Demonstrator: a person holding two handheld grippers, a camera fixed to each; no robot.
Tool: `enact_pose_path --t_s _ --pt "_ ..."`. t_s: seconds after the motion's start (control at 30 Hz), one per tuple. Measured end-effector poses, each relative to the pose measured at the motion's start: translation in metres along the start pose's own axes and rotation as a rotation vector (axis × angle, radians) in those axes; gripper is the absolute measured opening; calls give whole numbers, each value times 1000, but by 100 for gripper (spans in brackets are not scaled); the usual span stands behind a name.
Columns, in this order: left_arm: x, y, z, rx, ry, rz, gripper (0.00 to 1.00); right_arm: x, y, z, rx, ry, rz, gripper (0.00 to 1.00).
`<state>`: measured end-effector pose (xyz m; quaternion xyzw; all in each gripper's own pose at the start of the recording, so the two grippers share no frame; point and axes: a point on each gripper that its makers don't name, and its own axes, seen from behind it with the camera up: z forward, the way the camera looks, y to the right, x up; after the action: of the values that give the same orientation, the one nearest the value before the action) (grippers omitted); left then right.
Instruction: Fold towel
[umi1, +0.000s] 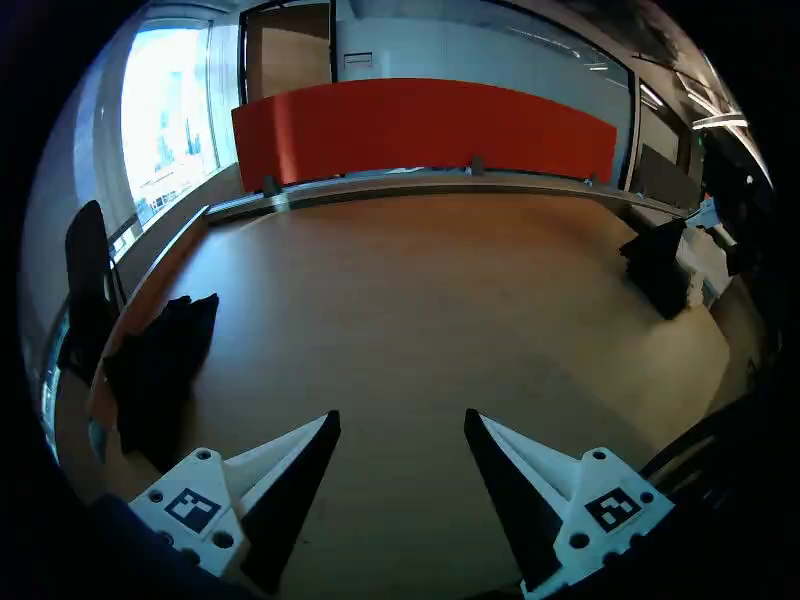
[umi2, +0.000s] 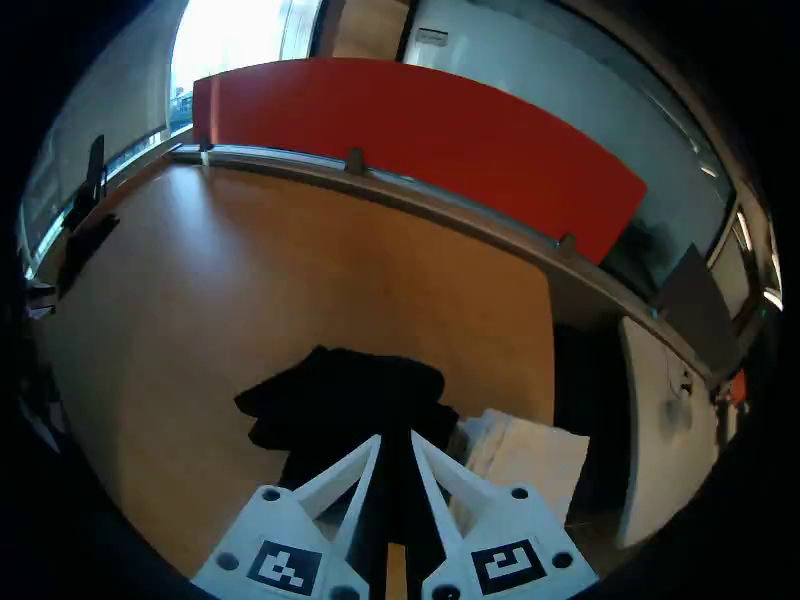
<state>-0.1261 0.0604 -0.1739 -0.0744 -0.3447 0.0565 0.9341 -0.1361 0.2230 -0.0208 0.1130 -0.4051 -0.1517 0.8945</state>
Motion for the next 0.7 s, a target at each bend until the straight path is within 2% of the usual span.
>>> enact_pose_path --t_s 0.43,0.7 --pt "3 3 1 -2 0 11 92 -49 4 -1 -42 -49 44 5" --pt "0 2 0 2 -5 26 92 -77 9 4 -71 -81 98 5"
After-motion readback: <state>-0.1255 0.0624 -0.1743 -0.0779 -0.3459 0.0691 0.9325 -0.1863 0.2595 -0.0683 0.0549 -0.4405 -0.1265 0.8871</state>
